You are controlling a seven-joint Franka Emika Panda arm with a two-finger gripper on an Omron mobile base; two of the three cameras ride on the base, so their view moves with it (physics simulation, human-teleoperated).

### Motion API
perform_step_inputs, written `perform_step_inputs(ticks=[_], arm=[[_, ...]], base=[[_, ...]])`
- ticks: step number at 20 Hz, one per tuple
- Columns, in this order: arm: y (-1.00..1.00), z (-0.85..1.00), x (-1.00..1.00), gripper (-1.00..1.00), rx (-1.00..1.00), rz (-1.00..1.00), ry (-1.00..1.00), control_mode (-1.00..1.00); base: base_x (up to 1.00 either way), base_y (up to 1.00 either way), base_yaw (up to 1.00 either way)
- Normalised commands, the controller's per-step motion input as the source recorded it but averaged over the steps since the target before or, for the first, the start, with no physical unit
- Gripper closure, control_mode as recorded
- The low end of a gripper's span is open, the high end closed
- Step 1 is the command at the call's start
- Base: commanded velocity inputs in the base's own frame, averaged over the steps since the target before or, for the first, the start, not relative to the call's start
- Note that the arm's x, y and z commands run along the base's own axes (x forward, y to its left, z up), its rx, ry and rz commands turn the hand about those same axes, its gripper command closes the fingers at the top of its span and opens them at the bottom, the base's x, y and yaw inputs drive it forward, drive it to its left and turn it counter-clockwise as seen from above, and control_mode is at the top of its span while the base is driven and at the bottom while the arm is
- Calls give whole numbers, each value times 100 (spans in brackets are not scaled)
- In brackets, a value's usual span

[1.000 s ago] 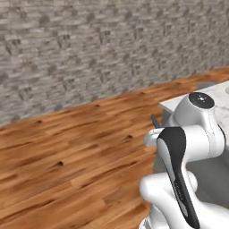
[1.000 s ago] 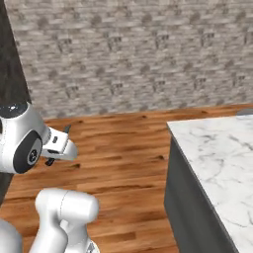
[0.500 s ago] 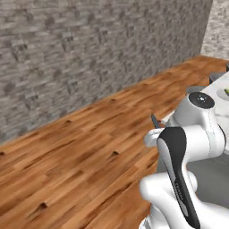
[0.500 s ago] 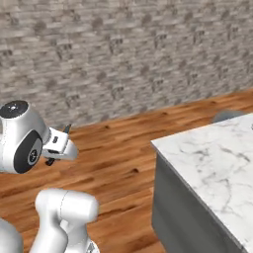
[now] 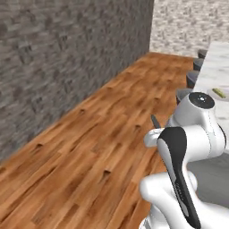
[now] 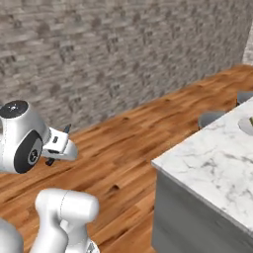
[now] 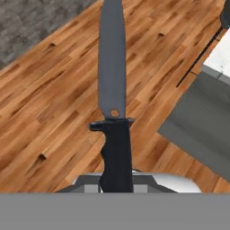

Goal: Retrieve the butter from the fridge and place it on a plate on the dining table. Then retrieve the butter knife by the fridge and place it near the plate.

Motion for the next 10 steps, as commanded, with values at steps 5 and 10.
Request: perform_step_inputs(ticks=[5, 10], arm=[[0, 0, 0, 100, 0, 0, 0, 100], [0, 0, 0, 100, 0, 0, 0, 100]], base=[[100, 88, -54], [91, 80, -59]])
